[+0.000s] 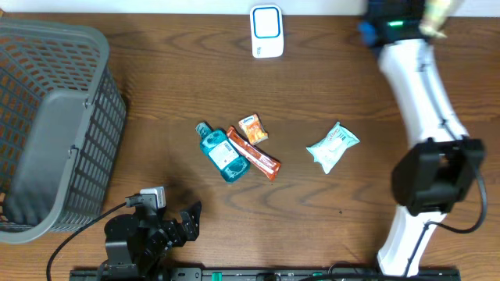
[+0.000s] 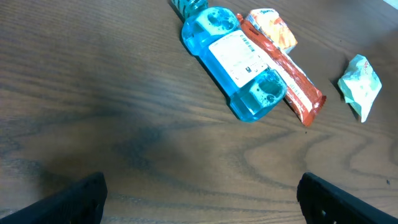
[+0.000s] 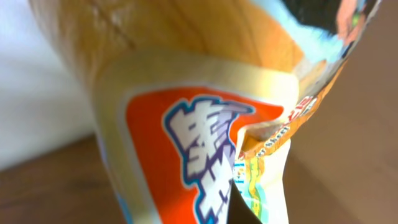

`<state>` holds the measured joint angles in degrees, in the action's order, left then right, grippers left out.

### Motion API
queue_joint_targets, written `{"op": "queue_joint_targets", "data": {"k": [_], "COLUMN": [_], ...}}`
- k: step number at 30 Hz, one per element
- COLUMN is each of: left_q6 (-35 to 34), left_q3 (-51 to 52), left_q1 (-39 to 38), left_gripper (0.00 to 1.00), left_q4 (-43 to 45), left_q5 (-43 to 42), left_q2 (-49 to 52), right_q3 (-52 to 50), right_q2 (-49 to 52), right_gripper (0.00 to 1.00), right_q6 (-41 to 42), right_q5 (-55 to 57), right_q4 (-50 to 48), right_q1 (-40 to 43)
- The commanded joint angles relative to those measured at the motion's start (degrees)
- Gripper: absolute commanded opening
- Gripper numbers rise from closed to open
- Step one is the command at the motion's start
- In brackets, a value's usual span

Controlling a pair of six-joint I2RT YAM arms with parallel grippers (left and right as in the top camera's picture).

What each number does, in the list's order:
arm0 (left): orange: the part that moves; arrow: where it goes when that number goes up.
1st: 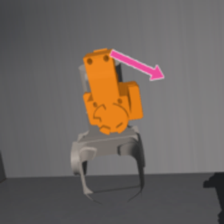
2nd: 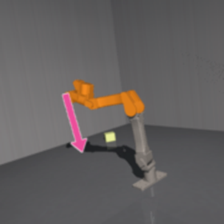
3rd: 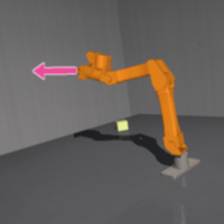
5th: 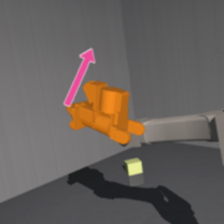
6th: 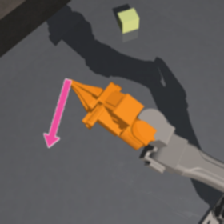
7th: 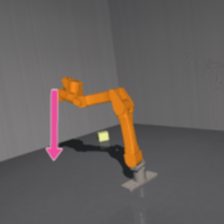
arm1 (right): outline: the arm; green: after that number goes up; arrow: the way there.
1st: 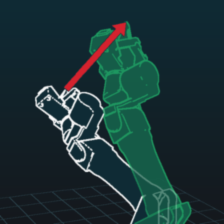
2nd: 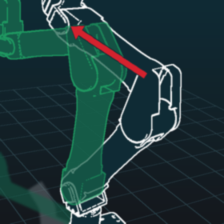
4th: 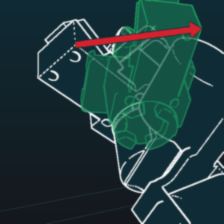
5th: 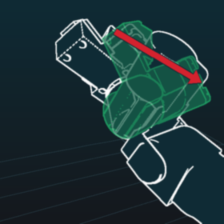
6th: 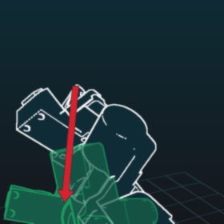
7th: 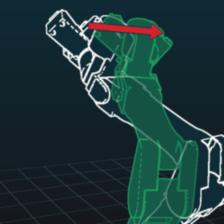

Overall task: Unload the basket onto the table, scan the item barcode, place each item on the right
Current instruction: 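Carry the yellow bag to the table's right edge and release it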

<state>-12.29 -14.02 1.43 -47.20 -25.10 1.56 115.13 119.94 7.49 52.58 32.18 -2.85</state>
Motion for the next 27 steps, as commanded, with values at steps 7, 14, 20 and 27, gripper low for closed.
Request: {"op": "queue_joint_targets", "data": {"k": [7, 14, 20, 27], "left_q6": [-0.5, -0.5, -0.5, -0.5], "left_q3": [-0.3, -0.3, -0.3, -0.3], "left_q1": [0.1, 0.1, 0.1, 0.1], "left_gripper": [0.98, 0.98, 0.98, 0.98], "left_q4": [-0.8, -0.8, -0.8, -0.8], "left_q5": [0.3, 0.3, 0.3, 0.3], "left_q2": [-0.2, -0.2, -0.2, -0.2], "right_q3": [-0.9, -0.9, -0.9, -0.9], "right_q2": [10.4, 9.2, -0.4, -11.3], "right_gripper": [0.08, 0.65, 0.99, 0.99], "right_q6": [6.7, 7.6, 11.7, 26.2], "right_q5": [-21.9, -23.3, -35.0, -65.1], "right_q4": [19.0, 21.2, 21.5, 32.9], "right_q1": [27.2, 33.3, 33.2, 30.1]}}
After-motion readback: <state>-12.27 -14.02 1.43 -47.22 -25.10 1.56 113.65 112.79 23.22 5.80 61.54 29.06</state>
